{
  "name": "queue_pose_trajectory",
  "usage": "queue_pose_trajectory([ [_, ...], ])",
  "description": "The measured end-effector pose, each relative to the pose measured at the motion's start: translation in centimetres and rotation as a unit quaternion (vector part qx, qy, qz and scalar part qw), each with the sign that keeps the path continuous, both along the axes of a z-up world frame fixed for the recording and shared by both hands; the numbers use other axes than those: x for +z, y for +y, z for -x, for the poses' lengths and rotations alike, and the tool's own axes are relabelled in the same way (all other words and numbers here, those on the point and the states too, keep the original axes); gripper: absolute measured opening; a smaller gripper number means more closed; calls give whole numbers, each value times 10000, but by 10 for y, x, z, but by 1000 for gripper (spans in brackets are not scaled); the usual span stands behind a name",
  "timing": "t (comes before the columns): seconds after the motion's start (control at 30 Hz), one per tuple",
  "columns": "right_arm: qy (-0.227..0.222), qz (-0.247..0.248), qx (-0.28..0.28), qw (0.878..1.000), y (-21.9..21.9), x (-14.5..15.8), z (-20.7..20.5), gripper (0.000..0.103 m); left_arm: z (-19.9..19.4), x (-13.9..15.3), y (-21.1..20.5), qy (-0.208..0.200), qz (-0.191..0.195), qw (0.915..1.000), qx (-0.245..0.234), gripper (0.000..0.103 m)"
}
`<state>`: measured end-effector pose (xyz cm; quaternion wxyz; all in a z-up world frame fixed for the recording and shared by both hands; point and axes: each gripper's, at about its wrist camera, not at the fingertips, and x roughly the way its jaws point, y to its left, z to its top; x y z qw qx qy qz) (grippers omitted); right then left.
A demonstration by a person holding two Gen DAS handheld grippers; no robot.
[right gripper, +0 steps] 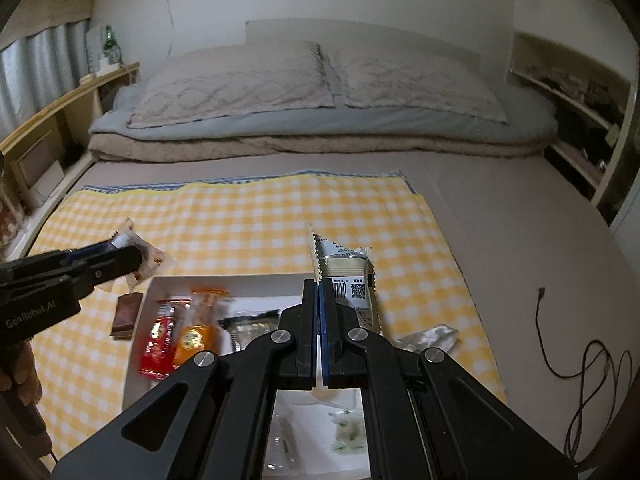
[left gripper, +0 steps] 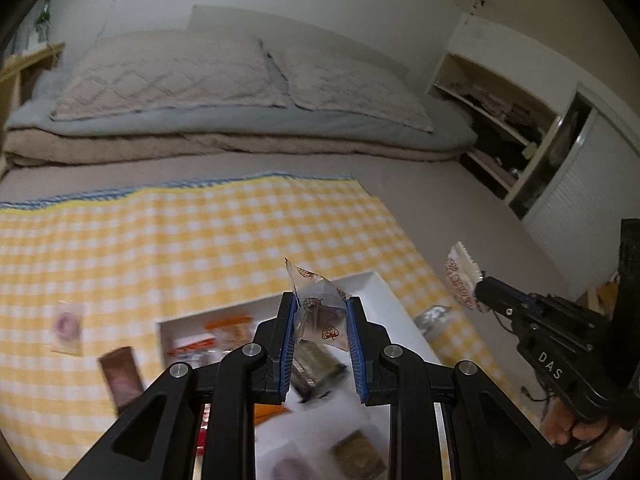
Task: Organize snacks
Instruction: 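Carry the silver-white wrapper with the right tool while the left tool carries the clear pack to the tray, then open both tools to drop the two packs into the tray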
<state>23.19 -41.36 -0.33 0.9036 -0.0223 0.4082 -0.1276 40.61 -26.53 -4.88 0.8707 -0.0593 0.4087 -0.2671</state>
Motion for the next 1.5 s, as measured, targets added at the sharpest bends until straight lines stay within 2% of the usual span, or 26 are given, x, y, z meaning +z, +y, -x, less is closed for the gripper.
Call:
queue_pose_trajectory([
  [0.27,152,-313,-266,9990,-35,-17,-7,1,-47,-41,-49,429,140,9988,-174,24],
  [0.5,362,-792,-500,9949,-55,-39,-19,1,-88,-80,-81,798,203,9962,-295,24],
  [0.73,553,-945,-616,9921,-64,-58,-27,1,-124,-122,-107,1137,158,9923,-458,24],
  [0.87,617,-1033,-685,9904,-68,-66,-34,1,-147,-143,-118,1381,272,9882,-599,24],
  [1.07,718,-1026,-693,9897,-65,-75,-43,1,-182,-166,-125,1524,188,9854,-733,24],
  [1.23,767,-913,-787,9897,-66,-83,-51,1,-193,-165,-125,1339,-166,9871,-863,24],
  [1.4,595,-1100,-892,9881,-70,-85,-57,3,-196,-162,-120,1256,-260,9860,-1063,26],
  [1.5,694,-1283,-955,9847,-73,-89,-58,6,-192,-157,-110,1184,-212,9868,-1083,42],
])
